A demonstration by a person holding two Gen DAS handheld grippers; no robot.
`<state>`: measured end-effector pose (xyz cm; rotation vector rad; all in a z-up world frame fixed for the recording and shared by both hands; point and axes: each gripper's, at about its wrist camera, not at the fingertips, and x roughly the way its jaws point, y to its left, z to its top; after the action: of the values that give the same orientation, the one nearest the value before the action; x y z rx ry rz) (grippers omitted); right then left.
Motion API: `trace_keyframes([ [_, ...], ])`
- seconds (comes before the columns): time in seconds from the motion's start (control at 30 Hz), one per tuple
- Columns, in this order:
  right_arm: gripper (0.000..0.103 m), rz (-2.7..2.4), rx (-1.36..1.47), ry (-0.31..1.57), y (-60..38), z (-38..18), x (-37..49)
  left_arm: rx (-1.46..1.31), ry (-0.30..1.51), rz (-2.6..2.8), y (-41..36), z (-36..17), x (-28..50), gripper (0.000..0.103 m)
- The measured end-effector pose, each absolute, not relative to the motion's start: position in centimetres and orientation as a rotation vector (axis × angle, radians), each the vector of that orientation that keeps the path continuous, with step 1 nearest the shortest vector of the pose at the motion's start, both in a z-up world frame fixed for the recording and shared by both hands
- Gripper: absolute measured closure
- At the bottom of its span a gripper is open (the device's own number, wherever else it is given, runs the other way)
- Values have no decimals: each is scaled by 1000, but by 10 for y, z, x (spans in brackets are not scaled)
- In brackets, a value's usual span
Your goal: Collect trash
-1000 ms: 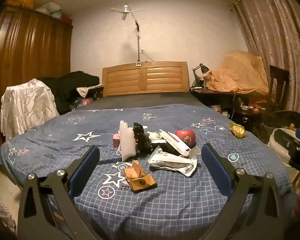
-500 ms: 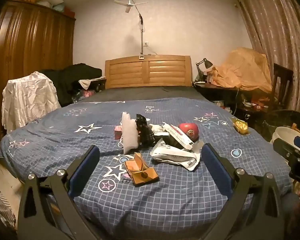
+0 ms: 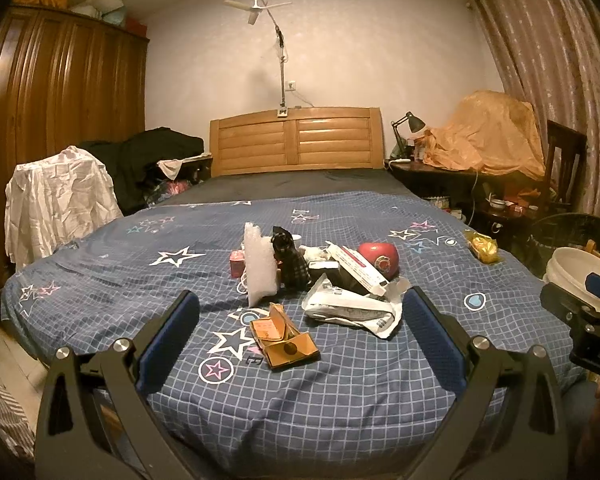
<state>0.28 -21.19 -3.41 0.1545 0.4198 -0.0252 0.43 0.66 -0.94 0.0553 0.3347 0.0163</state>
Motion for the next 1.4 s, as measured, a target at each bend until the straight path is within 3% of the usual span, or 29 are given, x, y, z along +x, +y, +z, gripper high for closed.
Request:
trace_keyframes([
  [1.4,4,-36,137,496,-209,-45,16,67,344,23,5,-14,7,5],
])
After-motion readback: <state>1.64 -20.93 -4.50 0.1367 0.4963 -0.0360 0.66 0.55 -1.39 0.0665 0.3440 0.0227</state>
